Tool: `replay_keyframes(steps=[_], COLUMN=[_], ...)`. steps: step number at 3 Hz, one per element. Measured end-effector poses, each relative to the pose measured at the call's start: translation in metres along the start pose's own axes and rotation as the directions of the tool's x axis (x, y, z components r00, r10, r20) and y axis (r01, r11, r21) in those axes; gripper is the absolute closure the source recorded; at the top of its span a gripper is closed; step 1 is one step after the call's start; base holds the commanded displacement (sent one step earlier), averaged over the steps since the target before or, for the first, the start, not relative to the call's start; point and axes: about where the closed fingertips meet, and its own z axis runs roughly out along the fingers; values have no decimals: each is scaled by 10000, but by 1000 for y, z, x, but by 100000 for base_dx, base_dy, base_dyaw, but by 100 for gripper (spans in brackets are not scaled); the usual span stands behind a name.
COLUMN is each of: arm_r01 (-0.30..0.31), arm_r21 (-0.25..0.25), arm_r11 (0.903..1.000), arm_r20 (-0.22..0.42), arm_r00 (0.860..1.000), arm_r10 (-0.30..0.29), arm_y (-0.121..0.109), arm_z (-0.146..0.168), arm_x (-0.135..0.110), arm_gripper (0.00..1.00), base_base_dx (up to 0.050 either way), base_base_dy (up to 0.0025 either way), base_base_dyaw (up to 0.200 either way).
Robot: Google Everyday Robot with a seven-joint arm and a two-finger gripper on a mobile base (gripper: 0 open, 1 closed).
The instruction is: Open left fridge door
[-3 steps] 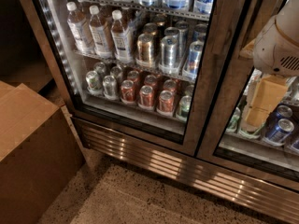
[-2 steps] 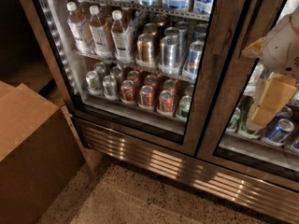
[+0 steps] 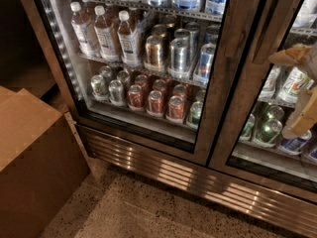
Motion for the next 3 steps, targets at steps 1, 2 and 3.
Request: replay_keyframes(steps=[1, 2, 3], arm_r01=[21, 164, 416], arm_r21=[8, 10, 130], arm_r11=[10000, 9999, 9990], arm_r20=[-4, 425, 953], arm_r00=[10000, 9990, 9945], arm_r10=[-21, -164, -427], arm_y=[0, 13, 41], arm_z=[0, 6, 17], arm_x=[-1, 0, 4], arm_gripper=[0, 0, 0], base_base_dx=[0, 0, 0], base_base_dy=[0, 0, 0], base_base_dyaw=[0, 0, 0])
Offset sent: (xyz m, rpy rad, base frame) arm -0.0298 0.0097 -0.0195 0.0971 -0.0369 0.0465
